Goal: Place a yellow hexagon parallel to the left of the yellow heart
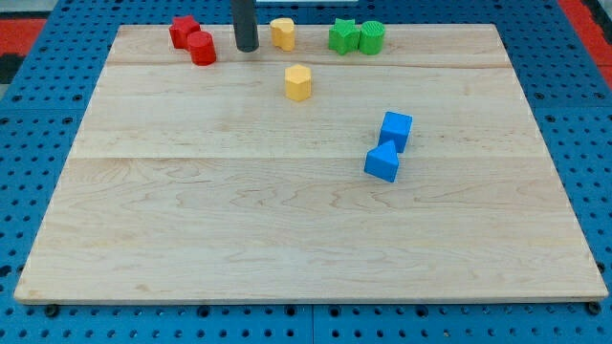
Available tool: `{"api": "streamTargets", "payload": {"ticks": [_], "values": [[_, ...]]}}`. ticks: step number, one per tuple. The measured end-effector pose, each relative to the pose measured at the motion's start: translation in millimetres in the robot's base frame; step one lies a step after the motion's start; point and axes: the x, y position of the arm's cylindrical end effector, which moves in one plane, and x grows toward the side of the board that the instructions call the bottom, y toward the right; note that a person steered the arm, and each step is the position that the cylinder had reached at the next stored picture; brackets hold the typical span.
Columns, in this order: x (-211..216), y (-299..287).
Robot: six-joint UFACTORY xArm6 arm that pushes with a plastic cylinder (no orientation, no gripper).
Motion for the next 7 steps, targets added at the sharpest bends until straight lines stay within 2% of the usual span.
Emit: {"api": "streamTargets", "payload": {"ticks": [1,2,3,4,5,6,7], "values": [[-19.7,0.7],[-19.8,45.4],[-19.8,63.7],[2.2,34.2],[47.5,111.6],[98.1,118.6],[119.3,84.3]]}}
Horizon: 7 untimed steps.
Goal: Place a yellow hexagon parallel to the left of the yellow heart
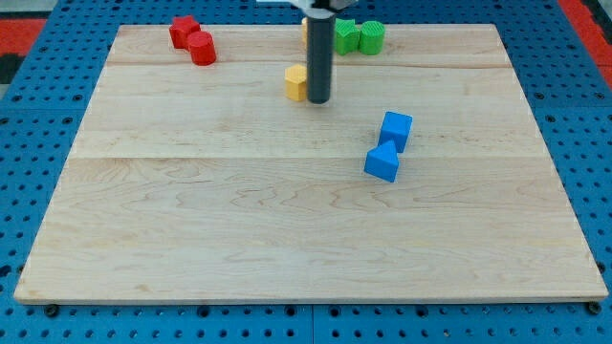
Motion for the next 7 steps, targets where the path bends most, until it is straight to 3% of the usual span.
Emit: {"api": "streamTargets", "payload": {"ticks": [3,5,7], "values": [[-102.7,-16.3],[-47.6,-36.1],[-87.6,-67.8]]}}
